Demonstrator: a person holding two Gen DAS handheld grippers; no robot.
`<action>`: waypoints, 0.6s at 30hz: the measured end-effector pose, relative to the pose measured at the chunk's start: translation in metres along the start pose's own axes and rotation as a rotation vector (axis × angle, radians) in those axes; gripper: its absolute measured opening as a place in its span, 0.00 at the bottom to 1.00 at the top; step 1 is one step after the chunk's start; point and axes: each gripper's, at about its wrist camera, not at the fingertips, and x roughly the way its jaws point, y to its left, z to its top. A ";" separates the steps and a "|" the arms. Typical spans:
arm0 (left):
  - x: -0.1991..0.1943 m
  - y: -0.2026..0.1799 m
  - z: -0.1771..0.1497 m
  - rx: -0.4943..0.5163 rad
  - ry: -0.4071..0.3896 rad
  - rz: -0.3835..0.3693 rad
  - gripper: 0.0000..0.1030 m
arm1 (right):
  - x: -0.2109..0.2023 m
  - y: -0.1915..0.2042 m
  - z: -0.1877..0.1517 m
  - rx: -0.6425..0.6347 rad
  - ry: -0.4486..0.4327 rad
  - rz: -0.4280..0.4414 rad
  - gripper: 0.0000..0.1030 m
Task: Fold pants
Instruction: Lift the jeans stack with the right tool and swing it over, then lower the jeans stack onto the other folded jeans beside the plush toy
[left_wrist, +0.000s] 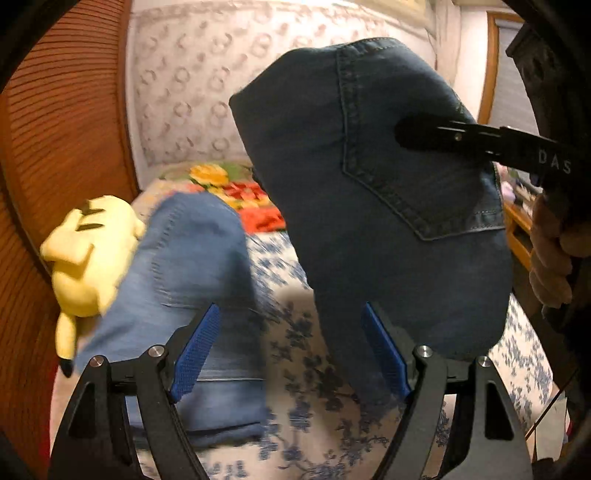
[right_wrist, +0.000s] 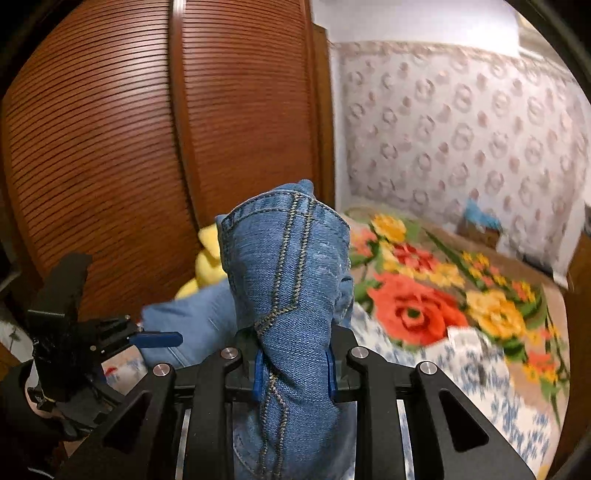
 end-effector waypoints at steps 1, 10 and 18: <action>-0.008 0.006 0.002 -0.006 -0.018 0.009 0.78 | -0.001 0.007 0.008 -0.006 -0.012 0.011 0.24; -0.078 0.062 0.020 -0.065 -0.182 0.128 0.78 | 0.001 0.077 0.080 -0.053 -0.108 0.214 0.24; -0.099 0.114 0.013 -0.122 -0.215 0.241 0.78 | 0.065 0.051 0.057 0.217 -0.142 0.339 0.24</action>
